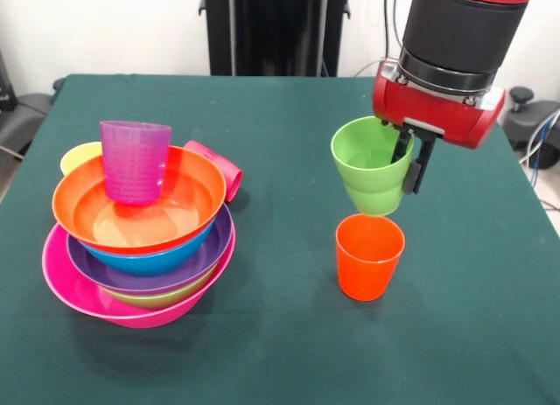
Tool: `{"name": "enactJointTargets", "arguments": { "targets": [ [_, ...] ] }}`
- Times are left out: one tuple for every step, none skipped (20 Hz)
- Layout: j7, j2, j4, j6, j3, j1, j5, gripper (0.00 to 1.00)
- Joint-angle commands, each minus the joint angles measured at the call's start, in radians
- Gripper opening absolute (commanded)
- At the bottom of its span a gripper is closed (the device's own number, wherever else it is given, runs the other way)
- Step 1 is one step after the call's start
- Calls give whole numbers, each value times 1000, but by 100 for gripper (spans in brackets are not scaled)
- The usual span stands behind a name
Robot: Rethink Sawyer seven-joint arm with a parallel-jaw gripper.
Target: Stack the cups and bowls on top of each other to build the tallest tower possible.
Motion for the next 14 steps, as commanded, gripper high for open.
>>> {"name": "enactJointTargets", "arguments": {
  "targets": [
    [129, 35, 74, -40, 86, -15, -4, 0],
    [127, 35, 74, -42, 91, -18, -1, 0],
    [124, 36, 77, -47, 97, -23, 2, 0],
    [125, 37, 77, -48, 98, -23, 3, 0],
    [126, 36, 80, -50, 97, -22, 2, 0],
    [127, 35, 80, -49, 95, -21, 1, 0],
    [125, 33, 82, -49, 95, -21, 0, 0],
    [123, 31, 83, -49, 95, -22, 0, 0],
    [123, 31, 84, -53, 94, -21, -1, 0],
    [122, 31, 83, -53, 95, -22, -2, 0],
    [121, 31, 82, -53, 93, -21, -4, 0],
    [121, 33, 80, -53, 93, -21, -4, 0],
    [122, 36, 75, -51, 91, -21, -5, 0],
    [122, 38, 71, -50, 90, -21, -7, 0]
  ]
}}
